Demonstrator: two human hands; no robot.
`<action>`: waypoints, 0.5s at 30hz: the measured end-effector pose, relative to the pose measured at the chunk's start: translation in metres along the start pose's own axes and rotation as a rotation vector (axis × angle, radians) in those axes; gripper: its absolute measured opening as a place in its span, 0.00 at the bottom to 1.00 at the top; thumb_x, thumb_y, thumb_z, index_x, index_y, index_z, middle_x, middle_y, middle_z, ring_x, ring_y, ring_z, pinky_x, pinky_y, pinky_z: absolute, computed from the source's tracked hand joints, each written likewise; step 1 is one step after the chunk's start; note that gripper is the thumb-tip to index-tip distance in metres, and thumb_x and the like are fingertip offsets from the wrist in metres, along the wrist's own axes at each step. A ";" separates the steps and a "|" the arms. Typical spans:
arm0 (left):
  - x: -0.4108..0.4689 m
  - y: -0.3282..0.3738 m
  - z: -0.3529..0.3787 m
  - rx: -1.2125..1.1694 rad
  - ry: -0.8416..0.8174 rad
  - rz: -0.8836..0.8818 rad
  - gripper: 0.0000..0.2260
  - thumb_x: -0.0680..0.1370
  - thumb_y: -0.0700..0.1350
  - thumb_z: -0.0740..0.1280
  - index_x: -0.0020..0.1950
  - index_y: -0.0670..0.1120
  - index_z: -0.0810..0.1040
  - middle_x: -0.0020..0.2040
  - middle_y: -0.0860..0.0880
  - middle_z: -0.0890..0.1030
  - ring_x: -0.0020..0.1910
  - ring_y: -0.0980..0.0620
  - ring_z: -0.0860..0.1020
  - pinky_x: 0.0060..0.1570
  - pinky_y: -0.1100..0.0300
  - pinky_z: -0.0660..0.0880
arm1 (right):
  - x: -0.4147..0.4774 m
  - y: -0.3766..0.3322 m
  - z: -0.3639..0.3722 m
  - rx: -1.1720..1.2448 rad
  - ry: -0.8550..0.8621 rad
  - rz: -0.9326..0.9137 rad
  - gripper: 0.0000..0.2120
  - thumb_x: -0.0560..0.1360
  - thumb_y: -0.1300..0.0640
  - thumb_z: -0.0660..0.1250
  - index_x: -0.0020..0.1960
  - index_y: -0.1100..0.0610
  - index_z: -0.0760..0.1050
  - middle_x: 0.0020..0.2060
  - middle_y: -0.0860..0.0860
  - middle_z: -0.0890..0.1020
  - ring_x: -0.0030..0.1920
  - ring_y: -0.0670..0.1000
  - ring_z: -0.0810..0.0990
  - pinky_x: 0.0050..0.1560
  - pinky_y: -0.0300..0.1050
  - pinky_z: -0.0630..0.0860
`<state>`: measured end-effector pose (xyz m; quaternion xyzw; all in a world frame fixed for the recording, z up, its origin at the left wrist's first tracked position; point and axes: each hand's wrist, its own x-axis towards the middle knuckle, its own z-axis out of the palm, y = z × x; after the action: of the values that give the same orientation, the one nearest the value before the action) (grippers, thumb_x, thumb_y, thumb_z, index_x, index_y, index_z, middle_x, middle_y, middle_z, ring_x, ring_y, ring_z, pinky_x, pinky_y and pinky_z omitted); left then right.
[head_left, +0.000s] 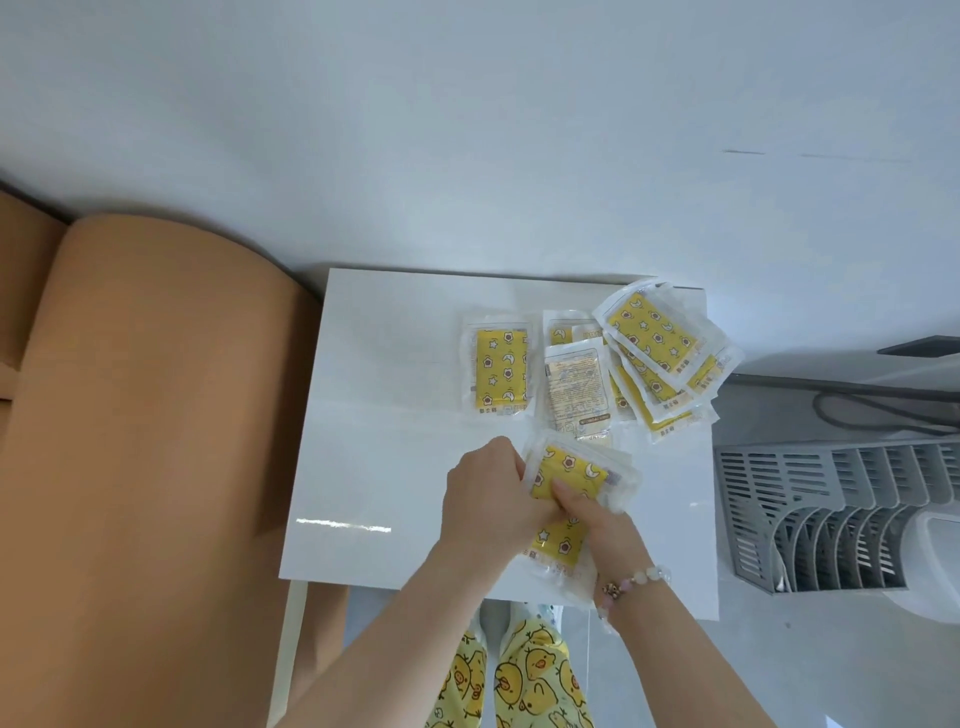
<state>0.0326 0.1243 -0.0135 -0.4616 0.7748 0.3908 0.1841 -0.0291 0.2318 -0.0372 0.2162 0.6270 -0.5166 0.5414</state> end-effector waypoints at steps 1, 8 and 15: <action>0.001 -0.001 0.001 0.029 -0.015 0.014 0.22 0.65 0.59 0.75 0.45 0.48 0.68 0.42 0.53 0.71 0.44 0.53 0.72 0.34 0.66 0.65 | 0.000 0.003 -0.003 -0.004 -0.007 -0.013 0.04 0.76 0.59 0.66 0.45 0.60 0.78 0.35 0.50 0.82 0.25 0.40 0.80 0.22 0.31 0.72; 0.067 -0.013 -0.018 -0.421 -0.072 -0.290 0.34 0.68 0.51 0.76 0.69 0.43 0.67 0.66 0.47 0.70 0.64 0.47 0.71 0.56 0.61 0.69 | 0.001 0.005 -0.019 -0.054 0.111 0.020 0.05 0.73 0.56 0.70 0.46 0.57 0.79 0.39 0.52 0.83 0.38 0.50 0.81 0.33 0.42 0.75; 0.110 0.014 -0.008 -0.254 0.218 -0.455 0.35 0.69 0.56 0.74 0.65 0.40 0.63 0.64 0.42 0.68 0.65 0.44 0.68 0.57 0.53 0.69 | 0.000 0.008 -0.031 -0.092 0.138 0.021 0.07 0.72 0.57 0.71 0.48 0.58 0.79 0.41 0.54 0.84 0.40 0.52 0.82 0.36 0.45 0.78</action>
<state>-0.0344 0.0593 -0.0737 -0.6825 0.6110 0.3816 0.1234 -0.0360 0.2619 -0.0440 0.2326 0.6837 -0.4653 0.5119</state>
